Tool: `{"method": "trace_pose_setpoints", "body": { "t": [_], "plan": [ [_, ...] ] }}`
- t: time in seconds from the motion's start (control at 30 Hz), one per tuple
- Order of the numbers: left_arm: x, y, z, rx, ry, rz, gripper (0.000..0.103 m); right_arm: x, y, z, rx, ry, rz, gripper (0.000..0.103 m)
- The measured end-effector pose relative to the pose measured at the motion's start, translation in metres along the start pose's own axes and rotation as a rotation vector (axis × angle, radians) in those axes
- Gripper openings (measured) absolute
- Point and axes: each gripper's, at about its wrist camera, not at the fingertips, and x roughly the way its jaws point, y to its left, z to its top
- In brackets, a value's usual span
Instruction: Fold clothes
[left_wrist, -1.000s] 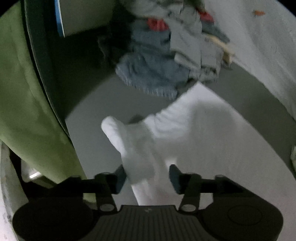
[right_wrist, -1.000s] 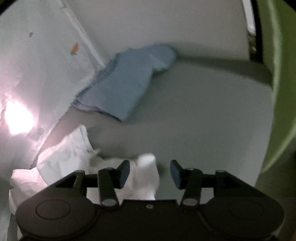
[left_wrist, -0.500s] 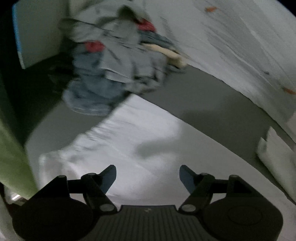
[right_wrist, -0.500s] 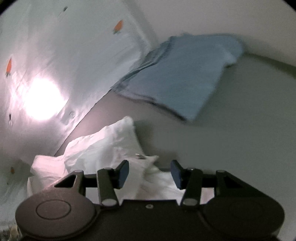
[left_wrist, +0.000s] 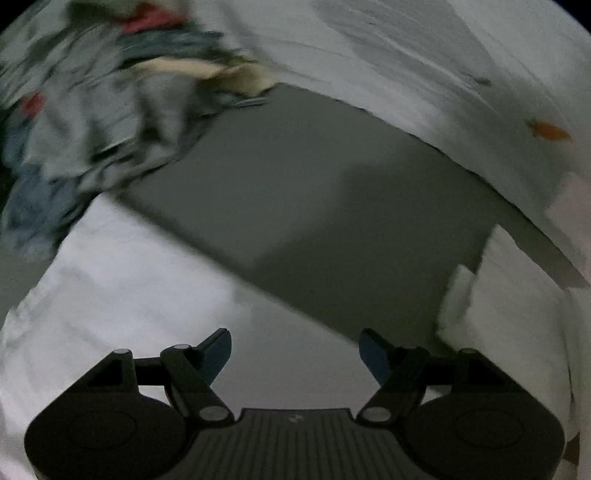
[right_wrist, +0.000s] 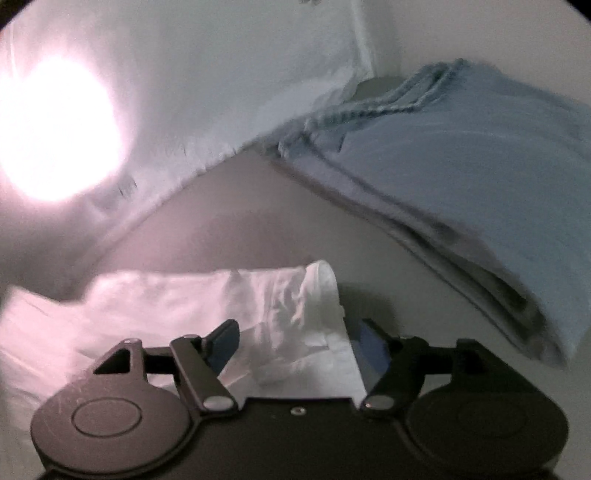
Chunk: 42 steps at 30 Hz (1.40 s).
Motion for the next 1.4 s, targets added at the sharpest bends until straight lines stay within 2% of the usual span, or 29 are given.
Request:
{"method": "trace_pose_setpoints", "body": {
  "t": [0.07,0.13,0.2,0.27,0.37,0.4,0.5,0.6,0.63,0.7,0.8,0.97,1.0,1.03,1.1,1.2,1.23,1.33,1.37,1.4],
  "plan": [
    [0.007,-0.013,0.005,0.009,0.006,-0.012,0.079,0.003,0.013,-0.001,-0.096,0.005,-0.036,0.062],
    [0.014,-0.024,0.008,0.01,0.023,-0.033,0.079,0.003,0.021,-0.002,-0.16,0.0,-0.06,0.047],
    [0.022,-0.034,0.01,0.026,0.04,-0.052,0.079,-0.002,0.016,-0.001,-0.146,-0.016,-0.046,0.024],
    [0.026,-0.045,0.014,0.051,0.043,-0.064,0.079,-0.012,0.006,0.005,-0.089,-0.044,-0.018,0.018],
    [0.03,-0.059,0.021,0.094,0.036,-0.1,0.079,-0.032,-0.006,0.02,-0.083,-0.155,-0.159,0.011],
    [0.03,-0.064,0.023,0.109,0.032,-0.117,0.079,-0.037,-0.015,0.025,-0.07,-0.182,-0.223,0.011],
    [0.032,-0.077,0.032,0.156,0.019,-0.17,0.079,-0.027,-0.04,0.02,0.023,-0.154,-0.254,0.012],
    [0.039,-0.1,0.043,0.223,0.005,-0.207,0.079,-0.006,-0.018,-0.003,-0.166,-0.139,-0.376,0.016],
    [0.041,-0.108,0.048,0.247,-0.001,-0.22,0.079,-0.005,-0.016,-0.006,-0.16,-0.147,-0.39,0.016],
    [0.051,-0.127,0.055,0.281,-0.004,-0.248,0.079,-0.005,-0.015,-0.008,-0.109,-0.163,-0.401,0.02],
    [0.069,-0.153,0.066,0.32,0.004,-0.277,0.079,-0.007,-0.029,-0.006,0.0,-0.176,-0.348,0.022],
    [0.093,-0.189,0.072,0.369,0.011,-0.298,0.077,-0.009,-0.032,-0.011,-0.017,-0.192,-0.313,0.022],
    [0.095,-0.195,0.07,0.386,0.007,-0.294,0.073,-0.009,-0.032,-0.011,-0.014,-0.194,-0.313,0.022],
    [0.097,-0.2,0.068,0.405,0.004,-0.287,0.061,-0.009,-0.031,-0.012,-0.01,-0.195,-0.314,0.022],
    [0.102,-0.21,0.063,0.444,-0.001,-0.272,0.043,-0.008,-0.031,-0.012,-0.007,-0.2,-0.318,0.023],
    [0.099,-0.212,0.056,0.462,-0.047,-0.263,0.03,-0.006,-0.031,-0.011,-0.003,-0.209,-0.319,0.023],
    [0.096,-0.208,0.058,0.443,-0.051,-0.282,0.016,-0.005,-0.031,-0.01,-0.003,-0.209,-0.319,0.023],
    [0.078,-0.202,0.07,0.404,-0.1,-0.32,0.013,-0.005,-0.032,-0.009,-0.003,-0.209,-0.319,0.023],
    [0.066,-0.2,0.077,0.403,-0.141,-0.326,0.012,-0.006,-0.032,-0.009,-0.002,-0.209,-0.319,0.023],
    [0.052,-0.198,0.087,0.402,-0.19,-0.33,0.007,-0.007,-0.032,-0.01,-0.002,-0.21,-0.319,0.023]
  ]
}}
